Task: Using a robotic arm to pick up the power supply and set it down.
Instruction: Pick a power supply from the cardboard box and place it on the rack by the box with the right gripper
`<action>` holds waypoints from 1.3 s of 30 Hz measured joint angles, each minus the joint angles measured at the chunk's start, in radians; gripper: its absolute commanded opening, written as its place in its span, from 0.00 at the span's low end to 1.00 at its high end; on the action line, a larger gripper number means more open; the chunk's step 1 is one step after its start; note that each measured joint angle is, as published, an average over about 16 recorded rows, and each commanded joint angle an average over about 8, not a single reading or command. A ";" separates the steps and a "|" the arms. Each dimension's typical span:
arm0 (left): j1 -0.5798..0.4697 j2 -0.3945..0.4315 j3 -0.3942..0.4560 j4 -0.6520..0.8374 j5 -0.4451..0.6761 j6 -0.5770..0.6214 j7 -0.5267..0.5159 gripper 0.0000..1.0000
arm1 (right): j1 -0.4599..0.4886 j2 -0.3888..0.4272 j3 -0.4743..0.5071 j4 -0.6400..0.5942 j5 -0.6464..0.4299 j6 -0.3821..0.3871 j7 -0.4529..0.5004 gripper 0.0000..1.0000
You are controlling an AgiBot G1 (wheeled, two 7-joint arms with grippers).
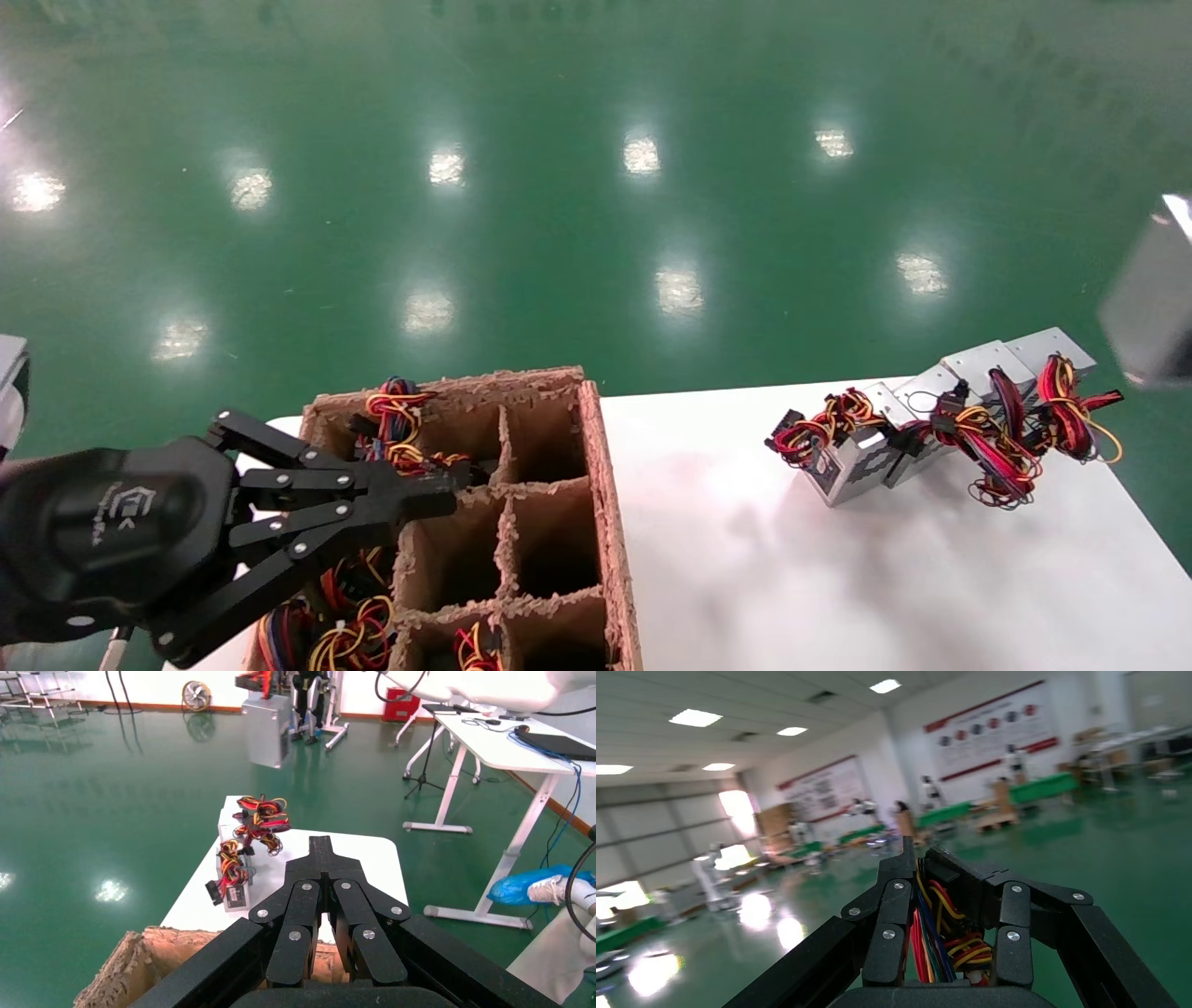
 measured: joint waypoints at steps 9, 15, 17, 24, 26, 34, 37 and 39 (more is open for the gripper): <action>0.000 0.000 0.000 0.000 0.000 0.000 0.000 0.00 | -0.172 0.073 0.055 0.021 0.032 0.172 -0.097 0.00; 0.000 0.000 0.000 0.000 0.000 0.000 0.000 0.00 | -0.287 0.081 0.087 0.047 0.056 0.283 -0.151 0.00; 0.000 0.000 0.000 0.000 0.000 0.000 0.000 0.00 | -0.320 0.076 0.095 0.057 0.062 0.319 -0.167 0.00; 0.000 0.000 0.000 0.000 0.000 0.000 0.000 0.00 | -0.405 0.045 0.109 0.094 0.074 0.429 -0.206 0.00; 0.000 0.000 0.000 0.000 0.000 0.000 0.000 0.00 | -0.419 0.033 0.109 0.103 0.074 0.456 -0.214 0.00; 0.000 0.000 0.000 0.000 0.000 0.000 0.000 0.00 | -0.436 -0.012 0.093 0.128 0.066 0.531 -0.220 0.00; 0.000 0.000 0.000 0.000 0.000 0.000 0.000 0.00 | -0.425 -0.030 0.082 0.130 0.060 0.547 -0.216 0.00; 0.000 0.000 0.000 0.000 0.000 0.000 0.000 0.00 | -0.412 -0.043 0.073 0.128 0.055 0.556 -0.214 0.00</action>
